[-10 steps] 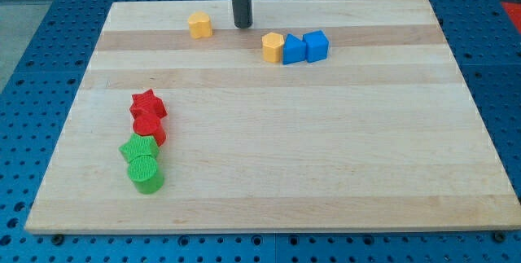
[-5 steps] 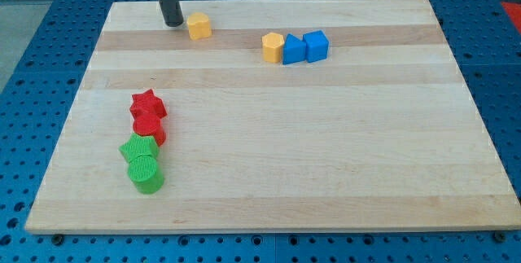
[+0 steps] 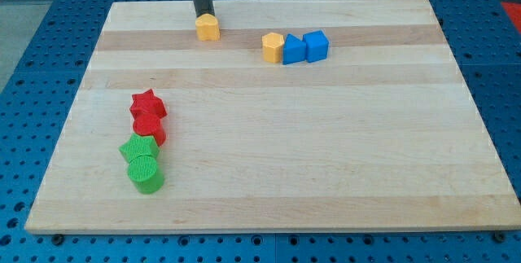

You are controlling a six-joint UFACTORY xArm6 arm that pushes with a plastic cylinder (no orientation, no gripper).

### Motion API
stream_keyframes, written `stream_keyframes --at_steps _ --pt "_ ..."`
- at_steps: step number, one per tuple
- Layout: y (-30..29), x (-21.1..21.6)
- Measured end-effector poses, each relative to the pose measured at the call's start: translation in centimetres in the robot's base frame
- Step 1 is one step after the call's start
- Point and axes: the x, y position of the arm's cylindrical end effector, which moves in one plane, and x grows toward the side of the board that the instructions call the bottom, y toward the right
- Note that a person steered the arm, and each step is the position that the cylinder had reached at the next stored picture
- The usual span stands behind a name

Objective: Push the yellow heart closer to the yellow hexagon

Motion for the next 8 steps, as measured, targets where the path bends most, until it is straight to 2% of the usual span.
stream_keyframes --at_steps 2,3,5,8 --pt "2.4 3.9" --pt "2.7 4.3" --pt "-3.0 3.3" --pt "-3.6 5.8"
